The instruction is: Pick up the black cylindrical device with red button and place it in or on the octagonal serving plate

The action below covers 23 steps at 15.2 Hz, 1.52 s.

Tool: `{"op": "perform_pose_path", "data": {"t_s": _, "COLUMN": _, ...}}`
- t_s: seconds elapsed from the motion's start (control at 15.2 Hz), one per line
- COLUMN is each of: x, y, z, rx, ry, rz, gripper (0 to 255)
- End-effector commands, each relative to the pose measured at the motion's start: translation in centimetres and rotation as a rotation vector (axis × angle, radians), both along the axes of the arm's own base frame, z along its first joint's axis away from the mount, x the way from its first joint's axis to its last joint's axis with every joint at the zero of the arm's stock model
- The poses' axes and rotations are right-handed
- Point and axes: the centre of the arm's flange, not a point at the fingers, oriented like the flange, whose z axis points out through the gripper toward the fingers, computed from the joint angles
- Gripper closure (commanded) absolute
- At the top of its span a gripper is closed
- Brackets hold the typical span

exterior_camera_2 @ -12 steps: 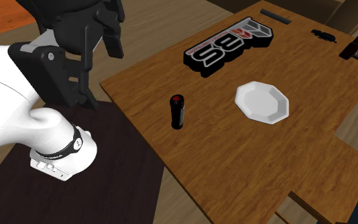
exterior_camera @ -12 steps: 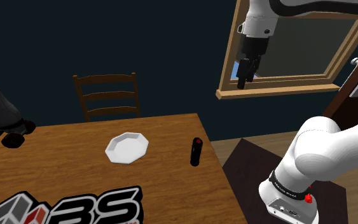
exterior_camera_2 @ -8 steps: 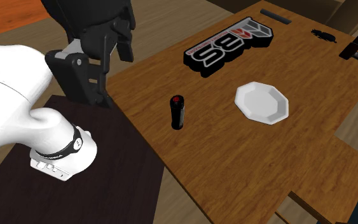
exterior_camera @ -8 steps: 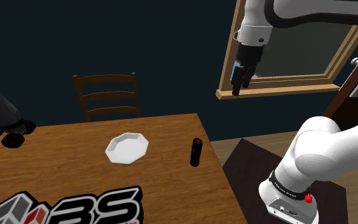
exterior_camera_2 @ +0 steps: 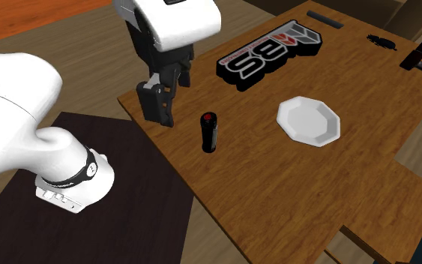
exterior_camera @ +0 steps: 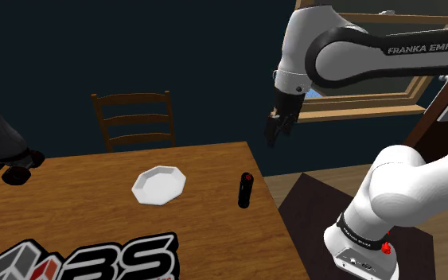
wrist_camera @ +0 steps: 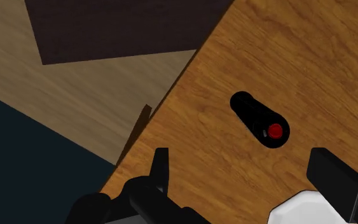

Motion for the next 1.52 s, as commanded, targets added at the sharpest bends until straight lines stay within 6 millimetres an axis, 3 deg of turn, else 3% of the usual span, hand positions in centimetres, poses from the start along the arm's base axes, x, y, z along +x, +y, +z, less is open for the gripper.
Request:
{"op": "perform_pose_path", "data": {"t_s": 0.0, "x": 0.8, "y": 1.5, "z": -2.2, "rx": -0.005, "ry": -0.015, "rz": -0.016, "gripper": 0}}
{"op": "perform_pose_path", "data": {"t_s": 0.59, "x": 4.1, "y": 8.3, "z": -11.0, "rx": -0.031, "ry": -0.07, "rz": -0.082, "gripper": 0}}
{"op": "perform_pose_path", "data": {"t_s": 1.06, "x": 4.3, "y": 8.3, "z": -14.7, "rx": -0.031, "ry": -0.07, "rz": -0.082, "gripper": 0}}
{"op": "perform_pose_path", "data": {"t_s": 1.45, "x": 4.3, "y": 8.3, "z": -15.0, "rx": -0.031, "ry": -0.07, "rz": -0.082, "gripper": 0}}
